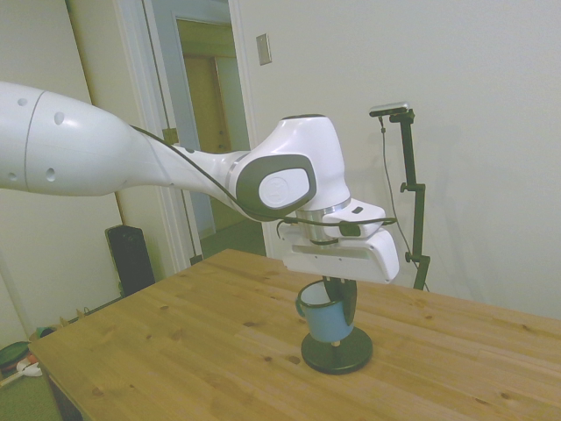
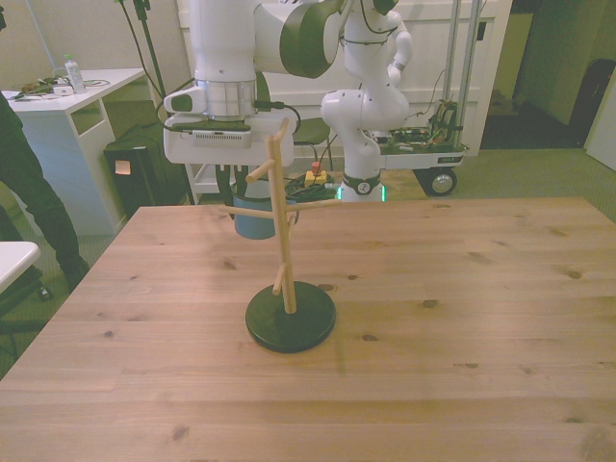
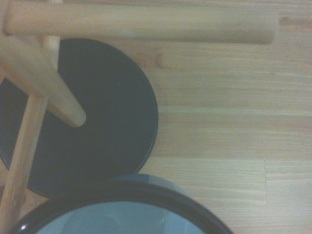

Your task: Hang the mug

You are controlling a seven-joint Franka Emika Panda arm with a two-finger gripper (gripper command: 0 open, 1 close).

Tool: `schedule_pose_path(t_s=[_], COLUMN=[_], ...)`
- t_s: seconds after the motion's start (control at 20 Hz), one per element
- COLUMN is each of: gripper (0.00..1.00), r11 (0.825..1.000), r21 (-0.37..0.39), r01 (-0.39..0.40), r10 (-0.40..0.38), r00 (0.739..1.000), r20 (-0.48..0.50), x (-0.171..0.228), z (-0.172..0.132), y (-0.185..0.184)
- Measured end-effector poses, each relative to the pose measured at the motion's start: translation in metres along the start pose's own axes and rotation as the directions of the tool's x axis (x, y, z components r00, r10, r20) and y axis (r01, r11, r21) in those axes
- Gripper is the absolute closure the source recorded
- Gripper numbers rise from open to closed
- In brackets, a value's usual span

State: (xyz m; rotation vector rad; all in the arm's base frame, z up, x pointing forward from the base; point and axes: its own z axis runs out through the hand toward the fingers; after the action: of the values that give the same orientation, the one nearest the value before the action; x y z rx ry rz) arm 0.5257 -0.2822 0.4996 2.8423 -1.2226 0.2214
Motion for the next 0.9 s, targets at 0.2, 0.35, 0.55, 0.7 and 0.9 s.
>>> schedule_pose_path(t_s=[0.2,0.35,0.55,0.7,0.9], gripper=[1.0,1.0,1.0,1.0,1.0], r11=[1.0,1.0,1.0,1.0,1.0], r21=[-0.007,-0.009,-0.008,-0.006,-0.004], r01=[0.001,-0.001,-0.014,-0.018,-0.019], r10=[-0.001,0.001,0.013,0.018,0.019], r00=[1.0,1.0,1.0,1.0,1.0], r20=[0.002,0.0,-0.004,-0.004,-0.004], x=[0.01,0.015,0.019,0.02,0.021], z=[-0.001,0.0,-0.001,-0.001,-0.001], y=[-0.007,-0.009,-0.003,-0.002,-0.003])
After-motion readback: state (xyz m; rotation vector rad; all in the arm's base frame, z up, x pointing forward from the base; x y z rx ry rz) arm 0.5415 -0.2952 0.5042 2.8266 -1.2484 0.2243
